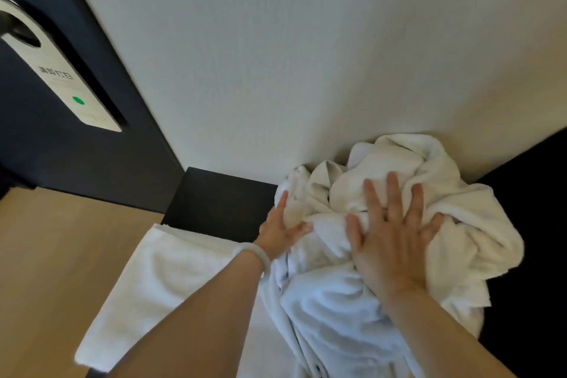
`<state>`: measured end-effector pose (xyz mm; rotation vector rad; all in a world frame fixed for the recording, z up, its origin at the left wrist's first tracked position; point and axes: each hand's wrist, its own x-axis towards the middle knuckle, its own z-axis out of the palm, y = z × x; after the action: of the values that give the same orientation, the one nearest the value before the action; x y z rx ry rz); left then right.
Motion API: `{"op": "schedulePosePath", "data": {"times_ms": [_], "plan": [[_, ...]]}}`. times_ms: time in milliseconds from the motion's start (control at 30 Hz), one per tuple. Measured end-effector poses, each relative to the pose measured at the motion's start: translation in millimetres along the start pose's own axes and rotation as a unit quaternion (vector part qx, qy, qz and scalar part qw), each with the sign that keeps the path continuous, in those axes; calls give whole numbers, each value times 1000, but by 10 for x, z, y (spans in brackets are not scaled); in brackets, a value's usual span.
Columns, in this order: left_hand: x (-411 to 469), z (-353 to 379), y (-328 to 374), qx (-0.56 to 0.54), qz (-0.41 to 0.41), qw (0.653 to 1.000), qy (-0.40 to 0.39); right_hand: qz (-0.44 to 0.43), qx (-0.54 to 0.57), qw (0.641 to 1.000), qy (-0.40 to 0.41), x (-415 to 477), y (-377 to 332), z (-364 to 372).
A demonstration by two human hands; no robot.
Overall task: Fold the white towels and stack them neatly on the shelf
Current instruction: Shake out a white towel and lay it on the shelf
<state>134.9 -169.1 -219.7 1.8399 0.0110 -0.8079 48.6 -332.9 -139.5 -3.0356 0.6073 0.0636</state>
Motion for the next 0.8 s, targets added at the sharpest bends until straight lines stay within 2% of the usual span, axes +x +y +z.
{"op": "schedulePosePath", "data": {"times_ms": [33,100,200,267,333,367,400,433,533,700,800], "plan": [[7,-97,-42,82,-15,996,-4,8,-9,1000,-3,32,-56,45],[-17,-250,19,141,-3,990,-7,18,-12,1000,2,78,-91,46],[-218,-291,404,23,28,999,9,-9,7,1000,-8,40,20,-80],[-411,-158,700,16,117,992,31,-36,91,995,-18,-1,133,-266],[-573,96,879,135,249,958,28,-16,145,989,28,-63,289,-466],[-609,247,903,203,283,937,7,16,130,990,51,-91,408,-501],[-616,388,889,263,279,923,-22,50,108,992,46,-112,524,-494],[-590,506,849,310,248,917,-45,84,90,992,7,-134,617,-430],[-404,658,797,369,176,910,-67,125,110,981,-97,-122,756,-138],[-407,618,1030,427,115,893,-87,90,211,951,-205,76,933,-389],[-681,602,1074,452,104,885,-42,14,207,934,-291,-6,1090,-730]]}}
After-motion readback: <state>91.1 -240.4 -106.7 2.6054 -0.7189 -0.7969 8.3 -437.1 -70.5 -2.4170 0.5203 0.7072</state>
